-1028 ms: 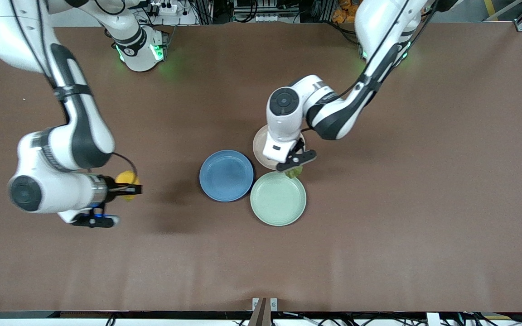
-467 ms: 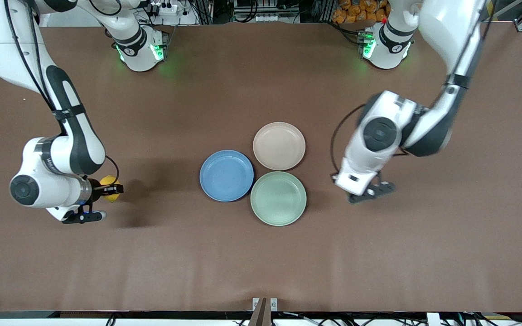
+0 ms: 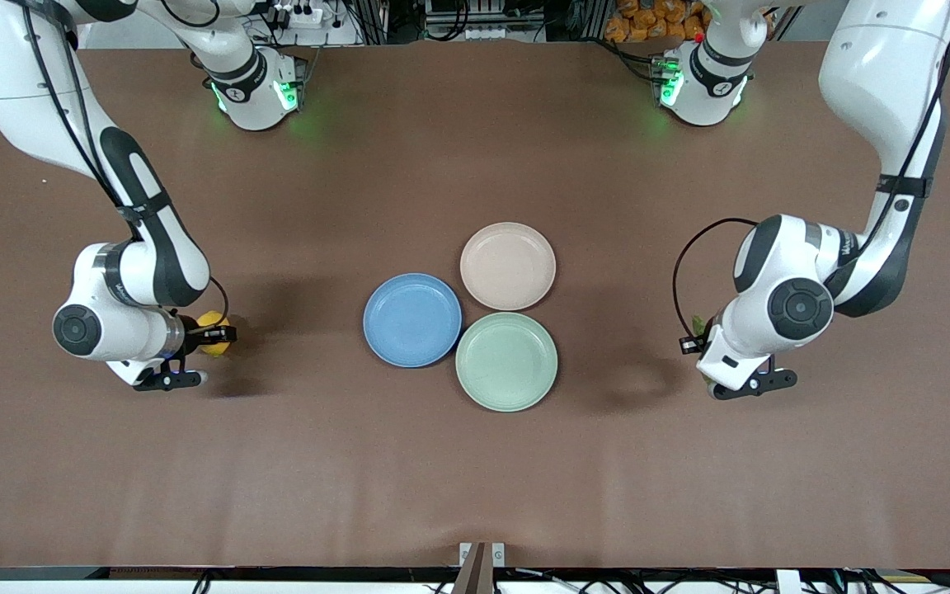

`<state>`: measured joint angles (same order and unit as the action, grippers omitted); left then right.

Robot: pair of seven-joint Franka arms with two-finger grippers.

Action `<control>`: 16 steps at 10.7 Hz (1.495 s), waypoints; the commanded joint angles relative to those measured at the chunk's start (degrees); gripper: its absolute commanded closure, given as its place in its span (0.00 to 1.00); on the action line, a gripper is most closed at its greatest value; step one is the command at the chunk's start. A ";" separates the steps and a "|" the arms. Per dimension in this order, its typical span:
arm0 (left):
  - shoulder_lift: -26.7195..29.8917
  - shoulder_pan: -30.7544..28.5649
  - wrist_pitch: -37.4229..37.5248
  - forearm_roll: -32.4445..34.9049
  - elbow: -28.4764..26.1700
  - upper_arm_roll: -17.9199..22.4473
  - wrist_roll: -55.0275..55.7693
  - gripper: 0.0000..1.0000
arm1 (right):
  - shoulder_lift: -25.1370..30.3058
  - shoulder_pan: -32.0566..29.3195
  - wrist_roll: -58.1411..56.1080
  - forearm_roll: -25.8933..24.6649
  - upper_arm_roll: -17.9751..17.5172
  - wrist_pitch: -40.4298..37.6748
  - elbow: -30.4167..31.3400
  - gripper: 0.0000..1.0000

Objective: Pick lemon and lettuce from blue and beige plates
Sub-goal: 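Carry the lemon outward with the right gripper while the left gripper carries lettuce, then open the right gripper releasing lemon while the left gripper releases lettuce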

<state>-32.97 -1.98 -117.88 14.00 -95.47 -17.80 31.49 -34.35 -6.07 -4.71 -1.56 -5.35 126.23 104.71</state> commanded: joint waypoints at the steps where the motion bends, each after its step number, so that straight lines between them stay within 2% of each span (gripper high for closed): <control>1: -2.27 0.49 -1.21 1.54 0.28 0.22 -0.82 0.81 | 2.80 -0.96 0.22 0.14 -0.63 -1.68 1.73 0.00; 2: -2.27 0.49 -1.21 2.60 0.28 0.22 -0.73 0.38 | 3.76 -1.04 0.23 0.32 -0.72 -5.09 -0.27 0.00; 3: -1.84 0.40 -1.21 2.61 0.37 0.22 -0.73 0.00 | 4.11 -1.04 0.05 0.67 -0.72 -9.04 -3.69 0.00; 5: 0.79 0.40 -1.13 2.53 0.63 0.48 -0.56 0.00 | 5.96 -0.61 -0.47 0.86 -0.37 -23.67 -15.00 0.00; 6: 2.80 0.32 -0.78 2.61 0.63 1.00 -0.73 0.00 | 6.83 -0.52 -0.56 1.03 1.55 -29.23 -20.45 0.00; 7: 5.09 0.23 -0.43 2.61 0.63 1.45 -1.78 0.00 | 9.11 -0.52 -0.65 1.29 2.26 -32.25 -22.68 0.00; 11: 14.05 -2.06 4.30 -0.79 1.68 2.15 -11.35 0.00 | 18.60 0.10 -0.04 0.68 2.10 -35.17 -22.53 0.00; 13: 16.44 -1.71 14.30 -6.94 7.81 2.59 -13.56 0.00 | 23.08 0.19 0.05 0.68 1.83 -37.63 -22.53 0.00; 15: 20.38 -1.27 17.50 -7.67 9.16 3.20 -14.70 0.00 | 25.73 0.27 -0.21 0.59 2.27 -39.04 -22.70 0.00; 16: 22.23 1.08 18.81 -8.10 9.16 6.43 -15.84 0.00 | 25.91 0.27 -0.30 0.50 2.53 -38.96 -23.23 0.00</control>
<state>-13.69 -3.50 -101.17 7.74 -86.11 -15.07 18.27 -10.01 -5.81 -4.84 -1.10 -3.24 87.44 80.69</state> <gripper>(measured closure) 0.000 0.000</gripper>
